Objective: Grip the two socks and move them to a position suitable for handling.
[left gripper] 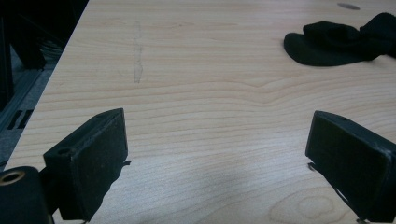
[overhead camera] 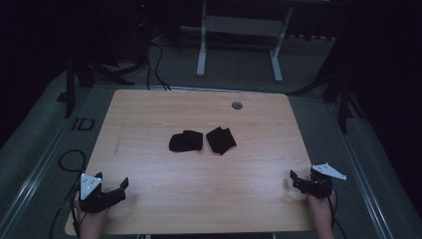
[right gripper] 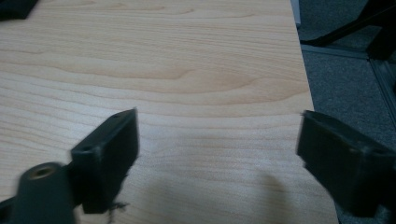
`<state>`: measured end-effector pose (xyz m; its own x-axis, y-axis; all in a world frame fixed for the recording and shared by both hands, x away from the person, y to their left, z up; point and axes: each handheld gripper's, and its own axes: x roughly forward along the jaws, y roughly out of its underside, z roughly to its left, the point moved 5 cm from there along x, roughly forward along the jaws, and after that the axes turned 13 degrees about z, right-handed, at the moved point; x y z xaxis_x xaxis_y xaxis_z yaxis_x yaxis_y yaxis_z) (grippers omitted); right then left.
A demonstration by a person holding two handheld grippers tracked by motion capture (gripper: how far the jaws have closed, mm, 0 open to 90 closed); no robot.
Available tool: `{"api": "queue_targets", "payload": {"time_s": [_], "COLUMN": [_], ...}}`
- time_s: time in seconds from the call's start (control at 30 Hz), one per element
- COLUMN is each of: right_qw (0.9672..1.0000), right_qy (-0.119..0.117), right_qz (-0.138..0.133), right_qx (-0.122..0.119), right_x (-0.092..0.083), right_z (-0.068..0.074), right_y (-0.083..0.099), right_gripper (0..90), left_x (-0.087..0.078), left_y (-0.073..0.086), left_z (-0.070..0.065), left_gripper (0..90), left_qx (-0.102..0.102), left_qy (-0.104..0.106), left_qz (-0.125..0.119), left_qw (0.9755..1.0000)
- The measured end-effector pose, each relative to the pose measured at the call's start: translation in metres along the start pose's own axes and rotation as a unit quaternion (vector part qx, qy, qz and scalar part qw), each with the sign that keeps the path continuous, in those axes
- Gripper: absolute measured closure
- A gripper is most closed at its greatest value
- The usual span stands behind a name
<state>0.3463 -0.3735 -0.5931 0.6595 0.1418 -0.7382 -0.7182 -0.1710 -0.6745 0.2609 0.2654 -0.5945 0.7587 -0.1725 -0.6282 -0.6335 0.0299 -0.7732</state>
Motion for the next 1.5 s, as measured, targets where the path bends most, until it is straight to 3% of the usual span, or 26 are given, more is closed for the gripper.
{"api": "queue_targets", "payload": {"time_s": [0.13, 0.27, 0.33, 0.4, 0.5, 0.57, 0.7, 0.77, 0.87, 0.97, 1.2, 1.33, 1.4, 1.5], "right_qw": [1.0000, 1.0000, 0.9995, 0.9981, 0.9963, 0.9943, 0.9913, 0.9912, 0.9894, 0.9877, 0.9854, 0.9829, 0.9795, 0.9771], "right_qy": [0.004, -0.006, -0.022, -0.041, -0.046, -0.063, -0.084, -0.084, -0.097, -0.100, -0.109, -0.116, -0.135, -0.143], "right_qz": [0.000, 0.006, 0.021, 0.046, 0.068, 0.078, 0.091, 0.090, 0.087, 0.089, 0.083, 0.078, 0.085, 0.088], "right_qx": [-0.001, 0.002, 0.000, -0.003, -0.026, -0.036, -0.045, -0.047, -0.065, -0.081, -0.101, -0.120, -0.123, -0.131], "right_x": [0.000, 0.001, 0.001, 0.003, 0.004, 0.005, 0.007, 0.007, 0.008, 0.012, 0.020, 0.025, 0.027, 0.032], "right_z": [0.000, -0.001, 0.001, 0.006, 0.014, 0.021, 0.032, 0.033, 0.045, 0.055, 0.076, 0.089, 0.097, 0.108], "right_y": [0.000, 0.000, 0.002, 0.003, 0.004, 0.003, -0.001, -0.002, -0.012, -0.019, -0.037, -0.049, -0.054, -0.061], "right_gripper": [13.2, 13.5, 13.5, 13.6, 14.1, 14.1, 13.6, 13.6, 13.1, 12.9, 12.7, 12.9, 12.9, 12.6], "left_x": [-0.001, -0.001, -0.001, -0.001, 0.001, 0.001, -0.002, -0.003, -0.003, -0.004, -0.004, -0.005, -0.004, -0.004], "left_y": [0.000, -0.001, -0.002, -0.002, -0.003, -0.003, -0.006, -0.007, -0.007, -0.008, -0.008, -0.007, -0.007, -0.007], "left_z": [-0.001, -0.003, -0.005, -0.006, -0.009, -0.011, -0.016, -0.020, -0.023, -0.026, -0.036, -0.040, -0.040, -0.039], "left_gripper": [5.9, 5.9, 5.9, 5.9, 5.9, 5.9, 5.9, 5.9, 5.9, 5.9, 5.8, 4.3, 4.2, 3.3], "left_qx": [-0.002, -0.002, -0.002, -0.001, 0.005, 0.008, 0.005, 0.009, 0.017, 0.008, 0.039, 0.032, 0.032, 0.030], "left_qy": [0.004, 0.006, 0.013, 0.016, 0.023, 0.026, 0.057, 0.070, 0.061, 0.072, 0.074, 0.101, 0.105, 0.108], "left_qz": [-0.001, -0.005, -0.008, -0.008, -0.008, -0.008, -0.025, -0.033, -0.032, -0.024, 0.002, 0.010, 0.014, 0.014], "left_qw": [1.0000, 1.0000, 0.9999, 0.9998, 0.9997, 0.9996, 0.9980, 0.9970, 0.9975, 0.9971, 0.9965, 0.9943, 0.9938, 0.9936]}}
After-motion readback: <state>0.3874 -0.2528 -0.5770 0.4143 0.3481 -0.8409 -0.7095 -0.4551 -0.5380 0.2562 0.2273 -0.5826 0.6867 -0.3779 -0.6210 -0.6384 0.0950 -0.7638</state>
